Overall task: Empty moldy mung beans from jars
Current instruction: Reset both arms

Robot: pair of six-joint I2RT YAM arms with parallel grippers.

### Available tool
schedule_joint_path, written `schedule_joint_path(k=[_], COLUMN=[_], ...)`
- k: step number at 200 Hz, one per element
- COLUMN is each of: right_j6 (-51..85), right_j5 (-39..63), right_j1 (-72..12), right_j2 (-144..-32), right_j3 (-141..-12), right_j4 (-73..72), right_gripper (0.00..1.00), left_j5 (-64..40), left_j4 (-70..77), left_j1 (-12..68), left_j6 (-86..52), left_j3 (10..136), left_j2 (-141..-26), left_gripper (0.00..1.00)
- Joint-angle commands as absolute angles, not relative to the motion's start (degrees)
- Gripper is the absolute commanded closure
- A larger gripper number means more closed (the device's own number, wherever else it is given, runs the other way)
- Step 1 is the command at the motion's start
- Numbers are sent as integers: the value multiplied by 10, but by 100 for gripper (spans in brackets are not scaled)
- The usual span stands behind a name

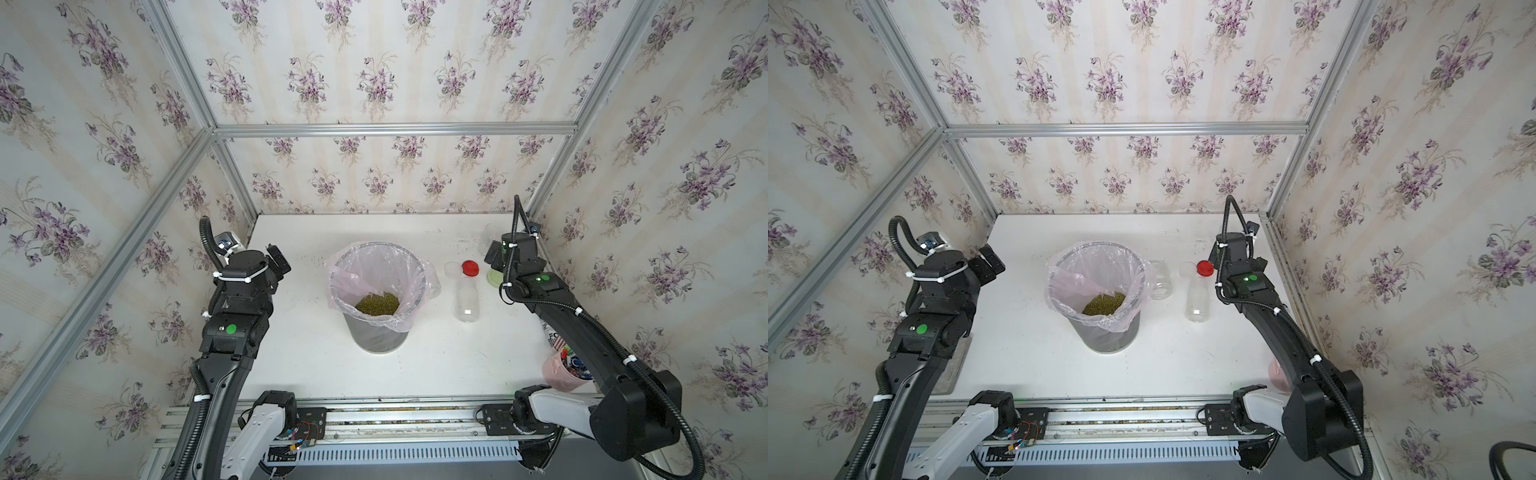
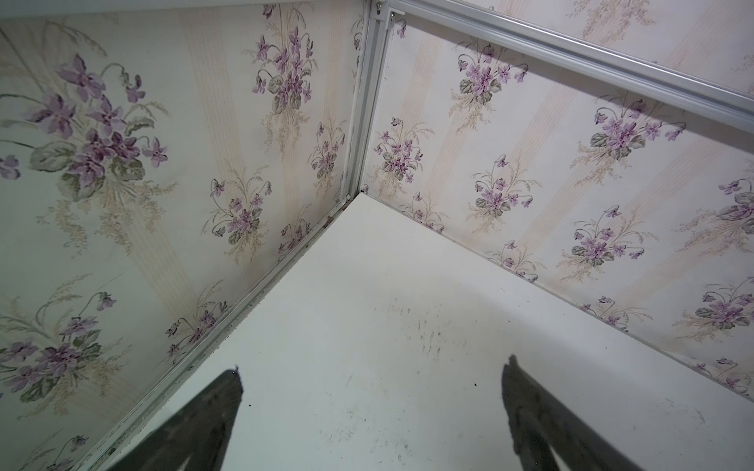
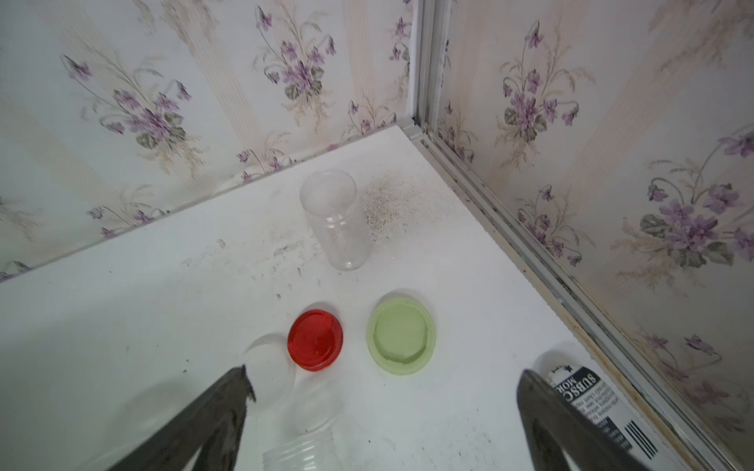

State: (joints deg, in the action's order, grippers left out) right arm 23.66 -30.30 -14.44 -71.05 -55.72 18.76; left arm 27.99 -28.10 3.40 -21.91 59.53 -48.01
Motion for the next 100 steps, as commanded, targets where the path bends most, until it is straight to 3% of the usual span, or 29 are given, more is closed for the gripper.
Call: schedule_joint_path(k=[1,100], right_j6=[266,306], right_j5=[-273,-169], right_j1=[-140,-112], right_j2=[-718,-739], right_j3=[-548,-463], right_j4=[236,263], right_gripper=[1,2], left_j5=[285,283], left_j4=[-279,-281], left_j1=[33,34], left_j6=[-227,-229], left_j3=[599,600], left_j2=[-481,-477], left_gripper=[0,0])
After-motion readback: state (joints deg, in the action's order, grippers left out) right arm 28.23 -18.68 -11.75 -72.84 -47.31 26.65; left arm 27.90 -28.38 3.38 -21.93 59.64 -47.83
